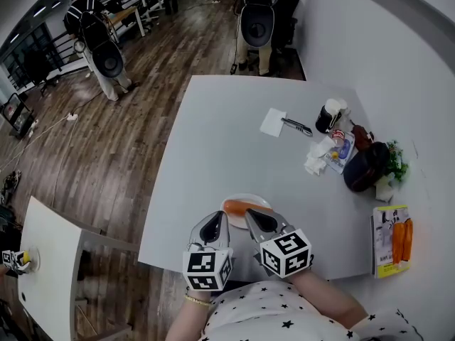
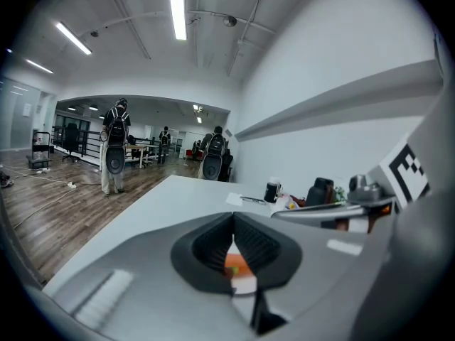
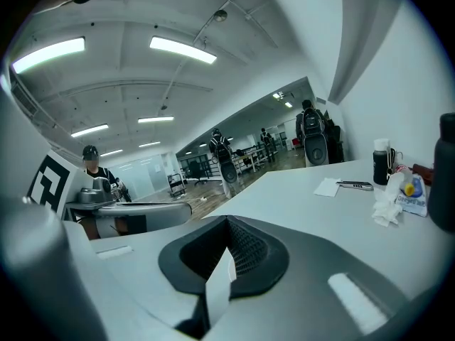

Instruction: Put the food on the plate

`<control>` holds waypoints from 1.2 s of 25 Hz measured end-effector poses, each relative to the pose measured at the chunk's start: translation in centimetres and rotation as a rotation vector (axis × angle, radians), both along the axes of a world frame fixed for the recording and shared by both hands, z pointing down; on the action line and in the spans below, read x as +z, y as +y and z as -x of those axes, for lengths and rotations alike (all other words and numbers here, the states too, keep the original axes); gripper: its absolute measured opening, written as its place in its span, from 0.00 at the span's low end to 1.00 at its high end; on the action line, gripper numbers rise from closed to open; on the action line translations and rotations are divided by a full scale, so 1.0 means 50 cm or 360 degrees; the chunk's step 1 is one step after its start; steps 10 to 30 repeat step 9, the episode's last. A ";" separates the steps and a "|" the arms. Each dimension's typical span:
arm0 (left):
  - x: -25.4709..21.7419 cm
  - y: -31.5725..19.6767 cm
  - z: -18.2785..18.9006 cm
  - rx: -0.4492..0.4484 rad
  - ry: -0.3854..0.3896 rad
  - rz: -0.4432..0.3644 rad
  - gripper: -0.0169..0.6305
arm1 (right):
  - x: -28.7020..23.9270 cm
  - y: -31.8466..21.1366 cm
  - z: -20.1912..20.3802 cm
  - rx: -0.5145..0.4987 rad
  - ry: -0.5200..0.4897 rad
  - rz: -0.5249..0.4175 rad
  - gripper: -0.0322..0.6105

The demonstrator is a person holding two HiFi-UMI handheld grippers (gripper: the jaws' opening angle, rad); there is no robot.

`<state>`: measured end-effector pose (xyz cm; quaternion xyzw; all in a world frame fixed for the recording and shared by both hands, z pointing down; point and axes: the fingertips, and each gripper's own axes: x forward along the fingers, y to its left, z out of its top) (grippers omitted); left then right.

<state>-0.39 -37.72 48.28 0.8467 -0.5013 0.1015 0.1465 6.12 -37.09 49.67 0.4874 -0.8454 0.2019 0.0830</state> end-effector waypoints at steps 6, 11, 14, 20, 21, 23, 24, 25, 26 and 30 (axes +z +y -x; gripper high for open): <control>-0.002 0.002 -0.001 0.0001 -0.0004 -0.0004 0.04 | 0.002 0.001 0.000 0.0001 -0.0002 -0.0005 0.05; -0.001 -0.001 -0.003 -0.0001 -0.0007 -0.0002 0.04 | 0.002 0.000 -0.003 0.0001 -0.0001 -0.0008 0.05; -0.001 -0.001 -0.003 -0.0001 -0.0007 -0.0002 0.04 | 0.002 0.000 -0.003 0.0001 -0.0001 -0.0008 0.05; -0.001 -0.001 -0.003 -0.0001 -0.0007 -0.0002 0.04 | 0.002 0.000 -0.003 0.0001 -0.0001 -0.0008 0.05; -0.001 -0.001 -0.003 -0.0001 -0.0007 -0.0002 0.04 | 0.002 0.000 -0.003 0.0001 -0.0001 -0.0008 0.05; -0.001 -0.001 -0.003 -0.0001 -0.0007 -0.0002 0.04 | 0.002 0.000 -0.003 0.0001 -0.0001 -0.0008 0.05; -0.001 -0.001 -0.003 -0.0001 -0.0007 -0.0002 0.04 | 0.002 0.000 -0.003 0.0001 -0.0001 -0.0008 0.05; -0.001 -0.001 -0.003 -0.0001 -0.0007 -0.0002 0.04 | 0.002 0.000 -0.003 0.0001 -0.0001 -0.0008 0.05; -0.001 -0.001 -0.003 -0.0001 -0.0007 -0.0002 0.04 | 0.002 0.000 -0.003 0.0001 -0.0001 -0.0008 0.05; -0.001 -0.001 -0.003 -0.0001 -0.0007 -0.0002 0.04 | 0.002 0.000 -0.003 0.0001 -0.0001 -0.0008 0.05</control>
